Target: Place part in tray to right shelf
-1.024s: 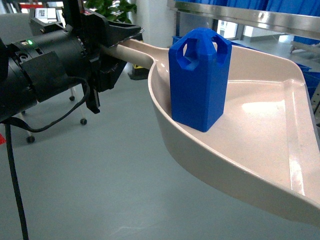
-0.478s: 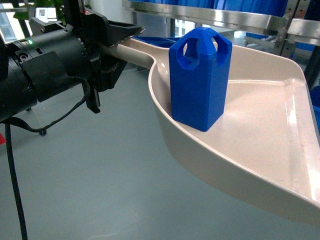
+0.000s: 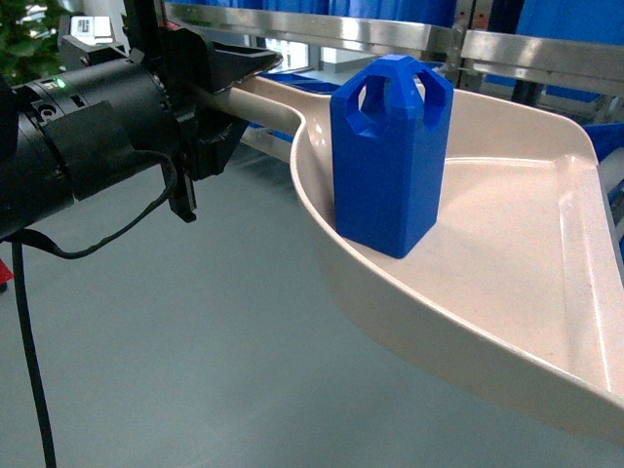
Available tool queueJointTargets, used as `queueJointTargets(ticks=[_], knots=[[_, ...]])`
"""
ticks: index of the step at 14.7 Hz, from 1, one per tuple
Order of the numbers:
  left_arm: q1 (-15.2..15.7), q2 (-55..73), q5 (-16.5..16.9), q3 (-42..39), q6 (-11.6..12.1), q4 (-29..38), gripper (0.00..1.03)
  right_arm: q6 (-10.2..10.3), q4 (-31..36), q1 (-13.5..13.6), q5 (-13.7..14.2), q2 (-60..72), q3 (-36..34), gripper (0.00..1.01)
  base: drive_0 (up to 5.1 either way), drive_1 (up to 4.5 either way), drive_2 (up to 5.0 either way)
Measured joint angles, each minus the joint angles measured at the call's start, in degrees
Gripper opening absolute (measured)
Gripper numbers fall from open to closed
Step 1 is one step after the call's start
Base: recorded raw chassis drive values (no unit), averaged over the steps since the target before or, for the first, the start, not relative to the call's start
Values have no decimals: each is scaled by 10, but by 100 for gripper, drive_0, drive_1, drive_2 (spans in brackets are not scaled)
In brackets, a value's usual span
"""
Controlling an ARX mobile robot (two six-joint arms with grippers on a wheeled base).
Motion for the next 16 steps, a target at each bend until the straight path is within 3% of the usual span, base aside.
queueJointTargets(ticks=[16], knots=[[-1,0,0,0,0,0,13,0,0,0,0,0,0,98,-158,-158,-158]])
